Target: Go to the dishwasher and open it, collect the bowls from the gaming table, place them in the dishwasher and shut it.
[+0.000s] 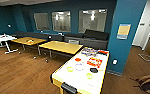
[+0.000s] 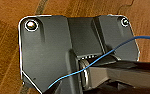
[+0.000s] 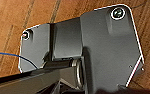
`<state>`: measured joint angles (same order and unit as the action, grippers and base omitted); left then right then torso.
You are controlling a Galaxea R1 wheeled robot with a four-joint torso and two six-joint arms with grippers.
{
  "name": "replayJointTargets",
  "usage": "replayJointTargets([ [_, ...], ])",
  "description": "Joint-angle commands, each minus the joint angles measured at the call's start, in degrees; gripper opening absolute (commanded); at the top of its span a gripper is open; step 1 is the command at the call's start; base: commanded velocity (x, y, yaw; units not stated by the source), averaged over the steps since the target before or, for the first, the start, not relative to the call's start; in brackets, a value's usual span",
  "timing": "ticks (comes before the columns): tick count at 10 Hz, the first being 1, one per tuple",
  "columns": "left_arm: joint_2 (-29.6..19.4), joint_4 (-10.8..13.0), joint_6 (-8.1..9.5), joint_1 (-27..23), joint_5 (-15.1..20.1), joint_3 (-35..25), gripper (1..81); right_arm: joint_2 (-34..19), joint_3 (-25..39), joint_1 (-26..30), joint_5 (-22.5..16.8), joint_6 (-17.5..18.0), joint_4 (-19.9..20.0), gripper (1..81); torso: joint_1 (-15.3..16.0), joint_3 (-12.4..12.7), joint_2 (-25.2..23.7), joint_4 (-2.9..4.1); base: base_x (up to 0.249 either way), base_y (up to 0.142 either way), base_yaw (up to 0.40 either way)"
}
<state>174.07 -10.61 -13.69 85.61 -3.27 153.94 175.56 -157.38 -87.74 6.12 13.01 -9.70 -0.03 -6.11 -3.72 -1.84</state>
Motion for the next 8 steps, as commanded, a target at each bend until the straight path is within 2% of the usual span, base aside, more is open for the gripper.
replayJointTargets([
  [1,0.1,-0.5,-0.20,-2.4,3.7,-0.2,81.1,0.1,0.2,2.8,-2.7,-0.2,-0.3,81.1,0.0,0.0,0.0,0.00,0.000,0.000,-0.363],
  [7,0.1,-0.6,-0.20,-2.3,3.6,-0.2,81.1,0.1,0.2,2.8,-2.7,-0.2,-0.3,81.1,0.0,0.0,0.0,0.00,0.000,0.000,-0.334],
  [8,0.2,-0.6,-0.20,-2.4,3.6,-0.2,81.1,0.1,0.2,2.7,-2.6,-0.2,-0.3,81.1,0.0,0.0,0.0,0.00,0.000,-0.148,0.000],
])
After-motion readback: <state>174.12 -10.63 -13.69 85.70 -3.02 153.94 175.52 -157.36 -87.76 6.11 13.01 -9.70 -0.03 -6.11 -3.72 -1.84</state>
